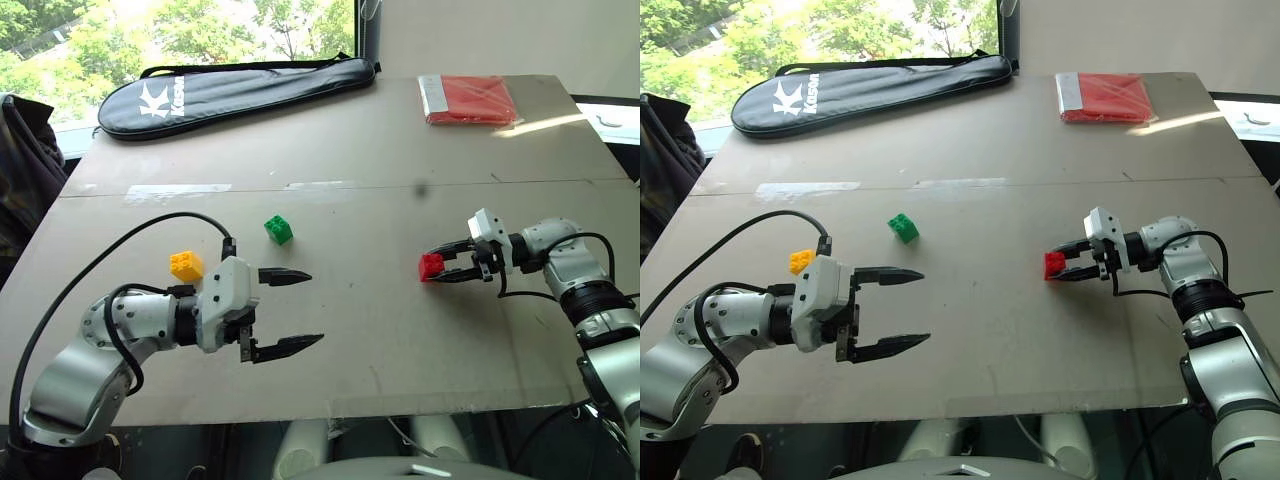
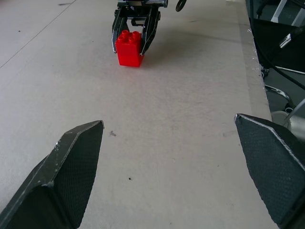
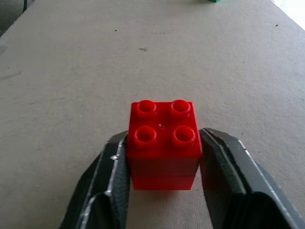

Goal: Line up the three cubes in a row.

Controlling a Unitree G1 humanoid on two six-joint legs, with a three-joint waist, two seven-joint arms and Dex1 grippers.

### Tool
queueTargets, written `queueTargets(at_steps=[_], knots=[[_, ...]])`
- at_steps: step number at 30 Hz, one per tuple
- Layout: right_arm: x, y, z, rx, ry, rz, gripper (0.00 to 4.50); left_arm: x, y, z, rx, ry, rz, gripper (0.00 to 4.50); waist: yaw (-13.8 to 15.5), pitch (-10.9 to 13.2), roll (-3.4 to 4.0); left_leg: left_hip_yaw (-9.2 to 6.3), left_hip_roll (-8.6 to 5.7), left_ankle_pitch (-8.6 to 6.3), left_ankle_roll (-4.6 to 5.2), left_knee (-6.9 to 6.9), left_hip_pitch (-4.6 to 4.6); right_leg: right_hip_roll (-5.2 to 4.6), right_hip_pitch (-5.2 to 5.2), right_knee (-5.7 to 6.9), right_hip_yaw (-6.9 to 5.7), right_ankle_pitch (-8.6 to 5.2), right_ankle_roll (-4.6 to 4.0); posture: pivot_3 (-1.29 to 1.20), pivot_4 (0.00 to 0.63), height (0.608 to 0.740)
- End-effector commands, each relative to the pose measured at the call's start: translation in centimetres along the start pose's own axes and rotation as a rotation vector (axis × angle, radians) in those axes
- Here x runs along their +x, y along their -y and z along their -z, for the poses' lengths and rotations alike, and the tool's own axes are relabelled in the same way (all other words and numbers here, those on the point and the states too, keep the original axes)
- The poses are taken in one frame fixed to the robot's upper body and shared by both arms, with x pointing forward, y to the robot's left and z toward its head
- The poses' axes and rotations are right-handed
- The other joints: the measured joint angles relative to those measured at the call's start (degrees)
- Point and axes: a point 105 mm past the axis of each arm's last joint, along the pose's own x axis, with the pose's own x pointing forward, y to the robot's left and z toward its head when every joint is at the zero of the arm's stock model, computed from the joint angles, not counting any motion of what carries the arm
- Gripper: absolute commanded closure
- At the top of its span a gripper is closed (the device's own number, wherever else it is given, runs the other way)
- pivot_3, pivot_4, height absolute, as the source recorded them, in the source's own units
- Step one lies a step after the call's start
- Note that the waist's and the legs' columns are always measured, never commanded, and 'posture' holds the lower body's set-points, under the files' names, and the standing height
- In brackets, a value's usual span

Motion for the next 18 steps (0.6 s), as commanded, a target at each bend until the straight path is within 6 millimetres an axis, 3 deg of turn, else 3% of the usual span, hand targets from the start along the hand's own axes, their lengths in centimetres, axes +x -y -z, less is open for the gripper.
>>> queueTargets(at_steps=[1,2,4,14,18], knots=[[-0.6,-0.3,-0.4,-0.059,-0.004,-0.033,0.89,0.2,0.1,-0.8,0.055,0.020,0.007,0.00,0.0,0.0,0.00,0.00,0.00,0.00,0.00,0.00,0.00,0.00,0.00,0.01,-0.01,0.00,0.00,0.00,0.150,0.740],[-0.6,-0.1,-0.3,-0.073,-0.004,-0.022,0.19,0.2,0.1,-0.8,0.056,0.021,0.008,0.00,0.0,0.0,0.00,0.00,0.00,0.00,0.00,0.00,0.00,0.01,0.00,0.02,0.00,0.00,0.00,0.00,0.150,0.740],[-0.7,0.0,-0.2,-0.089,-0.008,-0.010,0.06,0.2,0.1,-0.8,0.057,0.021,0.010,0.00,0.0,0.0,0.00,0.00,0.00,0.00,0.00,0.00,0.01,0.02,0.00,0.02,0.00,0.00,0.00,0.00,0.150,0.740],[-1.4,0.5,-0.3,-0.141,-0.024,0.027,0.06,0.1,0.1,-0.7,0.055,0.020,0.008,0.00,0.0,0.0,0.00,0.01,0.00,0.00,0.00,0.01,0.02,0.04,0.00,0.05,0.00,0.00,0.00,0.00,0.150,0.740],[-2.1,0.3,-2.3,-0.166,0.051,0.043,0.06,-0.3,0.0,-0.5,0.000,0.048,-0.067,0.00,-0.1,0.0,0.01,0.02,0.00,0.00,0.00,0.01,0.02,0.02,-0.01,0.06,0.03,0.00,0.00,0.00,0.150,0.740]])
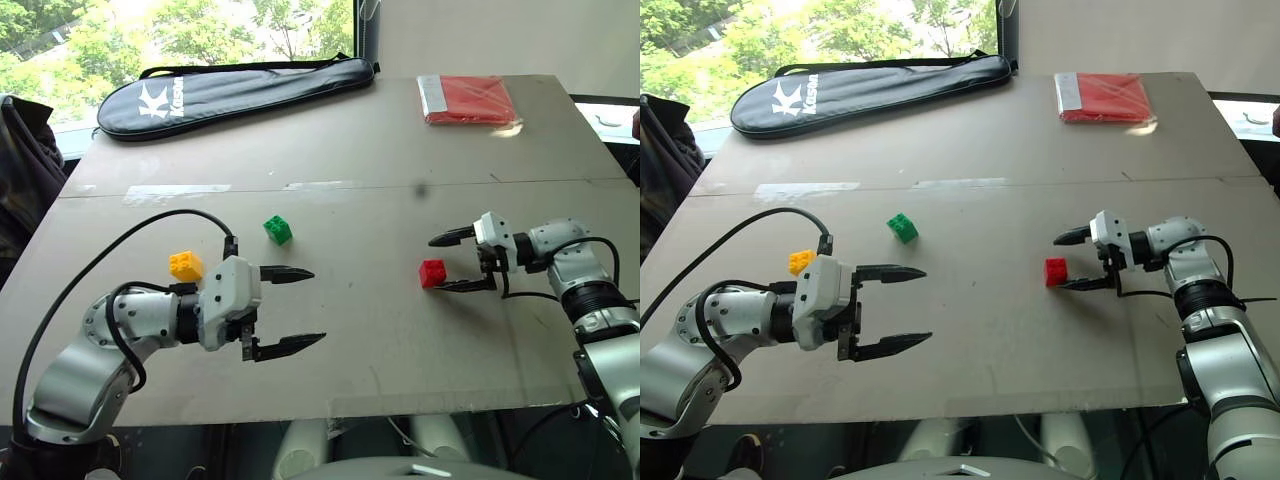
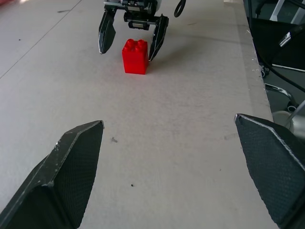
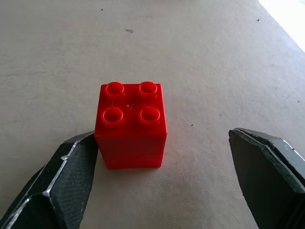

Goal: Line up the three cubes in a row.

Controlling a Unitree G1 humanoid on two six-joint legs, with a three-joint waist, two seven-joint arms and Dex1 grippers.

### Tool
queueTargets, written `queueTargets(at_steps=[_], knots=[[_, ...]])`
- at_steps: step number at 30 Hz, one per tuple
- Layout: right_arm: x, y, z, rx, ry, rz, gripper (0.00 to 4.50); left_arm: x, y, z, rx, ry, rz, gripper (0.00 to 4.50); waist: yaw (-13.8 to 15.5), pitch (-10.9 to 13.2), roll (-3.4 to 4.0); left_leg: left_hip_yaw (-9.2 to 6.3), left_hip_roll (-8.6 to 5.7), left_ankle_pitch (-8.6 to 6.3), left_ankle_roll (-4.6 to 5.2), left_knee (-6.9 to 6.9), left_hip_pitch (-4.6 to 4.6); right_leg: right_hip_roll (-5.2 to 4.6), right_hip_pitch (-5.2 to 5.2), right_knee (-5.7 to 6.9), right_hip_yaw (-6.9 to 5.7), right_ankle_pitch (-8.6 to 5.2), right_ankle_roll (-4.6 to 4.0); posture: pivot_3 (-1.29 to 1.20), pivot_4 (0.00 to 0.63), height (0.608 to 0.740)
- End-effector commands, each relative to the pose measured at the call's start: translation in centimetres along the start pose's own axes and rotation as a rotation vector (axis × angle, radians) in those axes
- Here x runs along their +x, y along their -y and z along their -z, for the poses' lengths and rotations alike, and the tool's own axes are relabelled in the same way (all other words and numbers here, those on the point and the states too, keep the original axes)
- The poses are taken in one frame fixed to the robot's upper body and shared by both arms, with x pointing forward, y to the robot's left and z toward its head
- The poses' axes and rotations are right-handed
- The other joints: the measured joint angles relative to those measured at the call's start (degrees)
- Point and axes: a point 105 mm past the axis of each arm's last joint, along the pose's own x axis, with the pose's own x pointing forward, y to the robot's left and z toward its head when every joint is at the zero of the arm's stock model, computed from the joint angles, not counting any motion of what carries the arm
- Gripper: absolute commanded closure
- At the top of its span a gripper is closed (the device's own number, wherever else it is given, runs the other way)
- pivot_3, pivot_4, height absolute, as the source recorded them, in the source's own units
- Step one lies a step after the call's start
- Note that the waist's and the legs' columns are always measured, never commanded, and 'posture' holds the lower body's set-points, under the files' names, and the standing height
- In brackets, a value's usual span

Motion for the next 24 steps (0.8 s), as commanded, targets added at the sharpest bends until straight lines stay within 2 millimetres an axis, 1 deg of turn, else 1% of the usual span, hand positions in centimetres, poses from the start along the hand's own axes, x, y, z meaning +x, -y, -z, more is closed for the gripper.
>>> queueTargets(at_steps=[1,2,5,7,9,12,13,16,19,24], knots=[[-1.4,0.0,-3.1,-0.065,0.102,-0.006,0.06,-0.4,-0.1,-0.5,-0.032,0.062,-0.095,0.00,0.0,0.0,0.01,0.01,0.00,0.00,0.00,-0.01,-0.01,-0.02,-0.02,0.00,0.02,0.00,0.00,0.00,0.150,0.740],[-1.6,-0.2,-3.5,-0.063,0.123,0.000,0.06,-0.4,-0.2,-0.5,-0.051,0.083,-0.134,0.00,0.1,0.0,0.00,0.00,0.01,0.00,0.00,-0.02,-0.01,-0.05,-0.03,-0.01,0.03,0.00,0.00,0.00,0.150,0.740],[-2.2,-0.6,-4.5,-0.030,0.196,0.061,0.06,-0.6,-2.0,0.1,-0.076,0.124,-0.391,0.00,0.4,0.0,0.00,-0.04,0.01,-0.01,0.00,0.01,-0.03,-0.19,-0.02,-0.01,0.00,0.00,0.00,0.00,0.150,0.740],[-2.8,-0.9,-5.2,0.006,0.249,0.132,0.06,-0.9,-3.5,1.0,-0.112,0.124,-0.606,0.00,0.6,0.0,0.00,-0.10,0.00,0.00,0.00,0.07,-0.04,-0.21,0.02,0.04,-0.01,0.01,0.01,0.00,0.150,0.740],[-3.5,-1.1,-5.5,0.037,0.272,0.207,0.06,-1.1,-4.4,2.2,-0.141,0.093,-0.784,0.00,0.7,0.0,0.00,-0.09,-0.06,-0.01,0.01,0.10,-0.01,-0.29,0.02,0.18,0.04,0.01,0.01,0.00,0.150,0.740],[-4.0,-1.9,-5.6,0.073,0.277,0.313,0.06,-0.1,-5.0,3.9,-0.178,0.025,-0.952,0.00,0.8,0.0,-0.03,-0.07,-0.11,-0.01,0.01,0.18,0.02,-0.29,0.01,0.40,0.05,0.01,0.01,0.00,0.150,0.740],[-4.2,-2.1,-5.9,0.084,0.295,0.349,0.06,0.4,-5.5,4.5,-0.182,0.001,-1.009,0.00,0.8,0.0,0.00,-0.06,-0.12,-0.01,0.01,0.22,0.03,-0.28,0.01,0.45,0.03,0.01,0.01,0.00,0.150,0.740],[-4.2,-2.8,-6.7,0.095,0.317,0.393,0.06,1.4,-6.7,5.0,-0.191,-0.011,-1.102,0.00,1.1,0.0,-0.07,-0.12,-0.24,-0.05,0.10,0.23,0.10,-0.25,0.05,0.56,-0.01,0.01,0.02,0.00,0.150,0.740],[-4.1,-3.0,-6.8,0.090,0.298,0.414,0.06,1.9,-7.7,5.5,-0.207,-0.030,-1.166,0.00,1.0,-0.1,-0.08,-0.10,-0.24,-0.03,0.10,0.46,0.10,-0.02,0.05,0.73,0.05,0.04,0.06,0.00,0.150,0.740],[-4.1,-3.2,-7.1,0.076,0.282,0.429,0.06,2.8,-9.4,6.8,-0.232,-0.081,-1.274,0.00,1.0,-0.1,-0.08,-0.12,-0.26,0.01,0.03,0.62,0.08,0.01,0.07,0.76,0.04,0.07,0.09,0.00,0.150,0.740]])
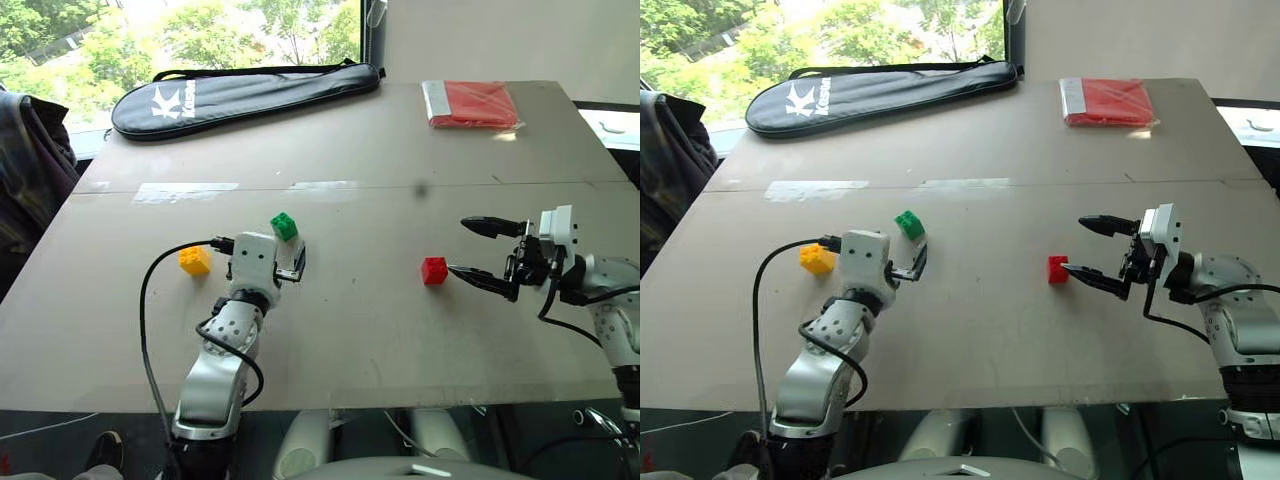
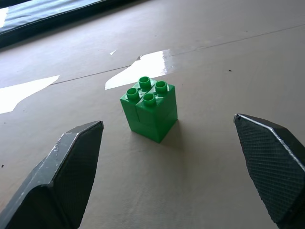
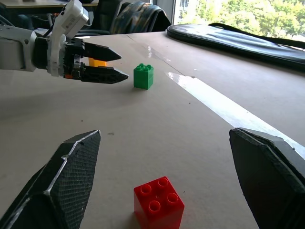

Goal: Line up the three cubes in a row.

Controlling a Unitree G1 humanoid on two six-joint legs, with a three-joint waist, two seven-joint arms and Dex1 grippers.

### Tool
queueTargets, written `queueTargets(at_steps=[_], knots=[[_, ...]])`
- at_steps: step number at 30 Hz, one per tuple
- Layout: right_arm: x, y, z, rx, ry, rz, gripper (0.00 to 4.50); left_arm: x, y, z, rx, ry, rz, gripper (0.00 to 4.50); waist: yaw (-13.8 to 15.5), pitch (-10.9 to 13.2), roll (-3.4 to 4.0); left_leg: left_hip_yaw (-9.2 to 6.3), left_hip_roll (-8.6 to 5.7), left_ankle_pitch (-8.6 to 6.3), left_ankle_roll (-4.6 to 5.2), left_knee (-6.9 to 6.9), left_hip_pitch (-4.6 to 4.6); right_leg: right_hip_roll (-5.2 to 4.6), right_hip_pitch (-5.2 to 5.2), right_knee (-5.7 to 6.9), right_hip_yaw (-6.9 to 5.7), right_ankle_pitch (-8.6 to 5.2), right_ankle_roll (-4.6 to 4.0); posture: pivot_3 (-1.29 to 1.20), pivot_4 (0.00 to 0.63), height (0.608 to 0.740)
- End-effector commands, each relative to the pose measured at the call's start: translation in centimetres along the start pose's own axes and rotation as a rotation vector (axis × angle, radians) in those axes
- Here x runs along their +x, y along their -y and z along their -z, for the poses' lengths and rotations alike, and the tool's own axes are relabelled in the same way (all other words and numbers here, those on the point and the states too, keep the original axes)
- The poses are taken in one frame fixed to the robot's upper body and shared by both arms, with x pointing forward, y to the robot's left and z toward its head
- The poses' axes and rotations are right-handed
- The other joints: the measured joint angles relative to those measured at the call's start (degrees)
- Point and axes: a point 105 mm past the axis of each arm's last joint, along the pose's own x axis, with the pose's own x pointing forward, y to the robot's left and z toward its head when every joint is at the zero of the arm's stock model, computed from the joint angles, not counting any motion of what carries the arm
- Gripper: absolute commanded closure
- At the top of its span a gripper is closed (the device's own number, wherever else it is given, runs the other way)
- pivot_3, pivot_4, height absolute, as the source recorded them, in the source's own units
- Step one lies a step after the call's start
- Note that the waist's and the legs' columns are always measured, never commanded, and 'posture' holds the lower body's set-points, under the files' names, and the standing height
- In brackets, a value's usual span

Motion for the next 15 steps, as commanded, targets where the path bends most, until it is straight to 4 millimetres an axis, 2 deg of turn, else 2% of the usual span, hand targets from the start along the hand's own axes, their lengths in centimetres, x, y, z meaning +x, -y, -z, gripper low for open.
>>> queueTargets(at_steps=[1,11,15], knots=[[-0.2,0.3,-1.7,-0.061,0.024,0.015,0.06,1.3,-0.4,0.3,0.004,-0.017,-0.095,0.00,0.0,0.0,0.00,0.00,0.00,0.07,-0.12,0.01,-0.01,0.00,0.00,0.00,0.00,0.01,0.01,0.00,0.150,0.740],[0.1,0.9,-2.1,-0.056,0.036,0.044,0.06,5.1,0.5,0.5,-0.009,-0.042,-0.174,0.00,0.8,0.0,-0.05,-0.04,-0.05,0.07,-0.13,0.17,-0.10,-0.01,0.00,0.00,-0.05,0.05,0.08,0.00,0.150,0.740],[0.1,1.0,-2.1,-0.056,0.038,0.047,0.06,5.7,1.1,0.1,-0.022,-0.030,-0.173,0.00,0.8,0.0,-0.05,-0.03,-0.06,0.07,-0.13,0.18,-0.12,-0.02,0.00,-0.03,-0.01,0.06,0.10,0.00,0.150,0.740]])
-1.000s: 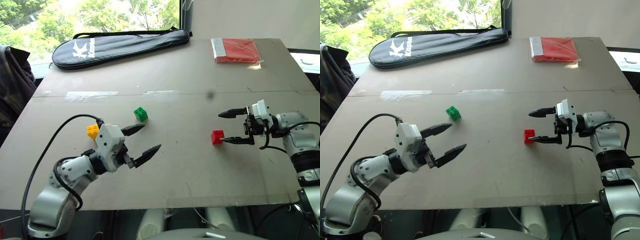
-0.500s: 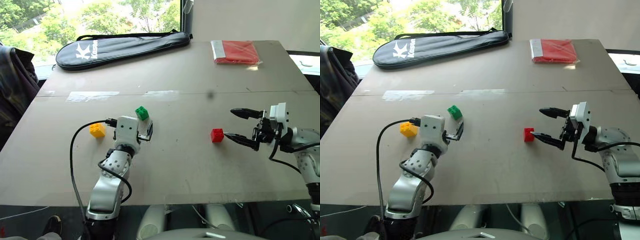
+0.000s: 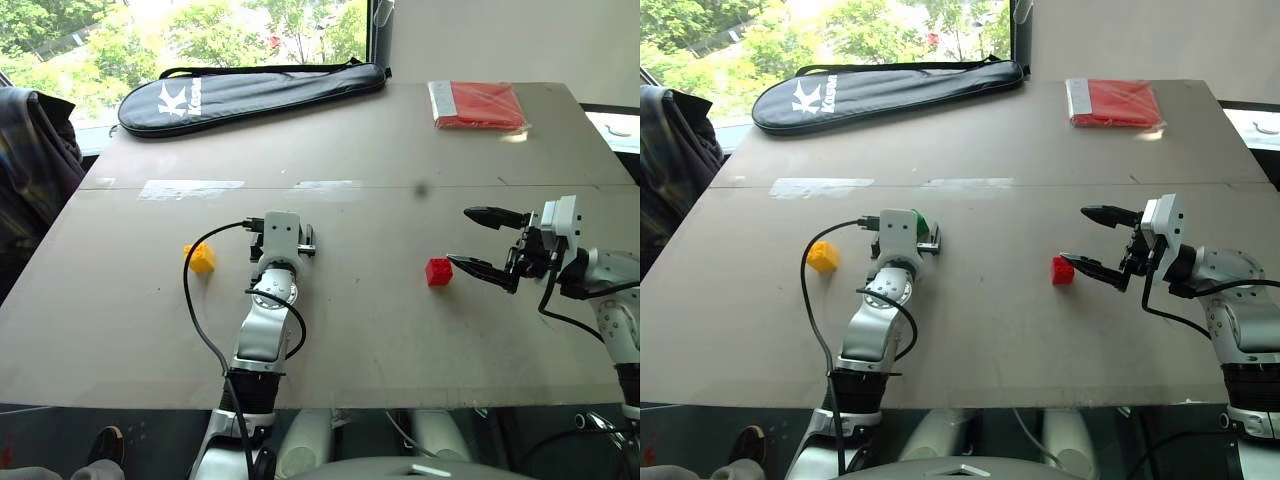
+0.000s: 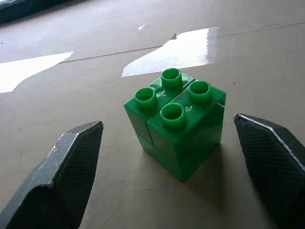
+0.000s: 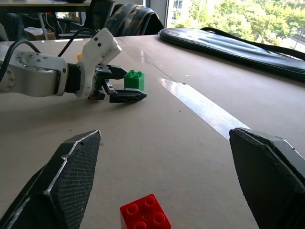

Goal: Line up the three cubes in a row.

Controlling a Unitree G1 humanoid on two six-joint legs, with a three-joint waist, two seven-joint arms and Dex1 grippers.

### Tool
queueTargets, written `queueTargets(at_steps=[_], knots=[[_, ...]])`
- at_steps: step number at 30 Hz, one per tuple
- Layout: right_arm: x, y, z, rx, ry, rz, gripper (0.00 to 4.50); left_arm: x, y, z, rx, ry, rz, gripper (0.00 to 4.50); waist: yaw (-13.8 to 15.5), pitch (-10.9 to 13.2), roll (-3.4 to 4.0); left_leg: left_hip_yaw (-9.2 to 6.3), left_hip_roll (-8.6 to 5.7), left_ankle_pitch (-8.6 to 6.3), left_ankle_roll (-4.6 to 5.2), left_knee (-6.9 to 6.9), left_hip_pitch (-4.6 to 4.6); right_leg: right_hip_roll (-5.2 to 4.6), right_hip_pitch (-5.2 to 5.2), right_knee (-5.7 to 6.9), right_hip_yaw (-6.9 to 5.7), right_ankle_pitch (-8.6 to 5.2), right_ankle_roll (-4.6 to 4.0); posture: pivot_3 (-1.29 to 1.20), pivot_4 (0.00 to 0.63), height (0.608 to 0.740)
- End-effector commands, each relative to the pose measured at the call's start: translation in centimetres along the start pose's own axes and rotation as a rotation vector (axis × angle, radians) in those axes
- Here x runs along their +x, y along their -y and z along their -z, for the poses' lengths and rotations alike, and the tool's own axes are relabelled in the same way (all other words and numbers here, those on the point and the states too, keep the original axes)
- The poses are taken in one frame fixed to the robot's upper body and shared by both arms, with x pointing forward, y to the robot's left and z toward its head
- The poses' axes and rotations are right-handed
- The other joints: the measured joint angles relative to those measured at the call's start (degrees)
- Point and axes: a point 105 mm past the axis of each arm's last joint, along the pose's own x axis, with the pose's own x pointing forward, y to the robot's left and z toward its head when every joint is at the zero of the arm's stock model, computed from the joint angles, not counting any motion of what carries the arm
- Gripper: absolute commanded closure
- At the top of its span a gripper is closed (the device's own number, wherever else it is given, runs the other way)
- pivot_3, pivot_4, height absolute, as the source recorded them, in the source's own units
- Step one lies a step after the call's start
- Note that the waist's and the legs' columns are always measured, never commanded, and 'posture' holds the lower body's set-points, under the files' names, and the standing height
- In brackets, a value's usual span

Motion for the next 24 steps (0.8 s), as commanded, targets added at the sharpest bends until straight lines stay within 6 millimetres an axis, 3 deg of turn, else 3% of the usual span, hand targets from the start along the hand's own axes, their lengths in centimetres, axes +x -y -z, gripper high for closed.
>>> queueTargets(at_steps=[1,10,24], knots=[[-0.1,0.4,-1.3,-0.036,0.034,0.012,0.06,0.3,0.2,-0.7,-0.012,0.030,-0.021,0.00,0.0,0.0,0.00,0.00,0.00,0.00,0.00,0.00,0.00,0.00,0.00,0.00,0.01,0.00,0.00,0.00,0.150,0.740],[-1.2,0.0,-1.4,0.042,0.073,-0.031,0.06,0.4,-0.6,-0.2,-0.025,-0.008,-0.082,0.00,0.0,0.0,0.00,0.00,0.01,0.00,0.00,0.00,0.01,0.00,0.00,0.02,0.00,0.00,0.01,0.00,0.150,0.740],[-2.1,-0.7,-1.1,0.065,0.089,-0.056,0.06,0.0,0.0,0.0,-0.042,-0.037,-0.100,0.00,0.0,0.0,-0.02,0.01,0.00,0.00,0.00,0.00,0.01,0.00,0.00,0.02,0.01,0.01,0.02,0.00,0.150,0.740]])
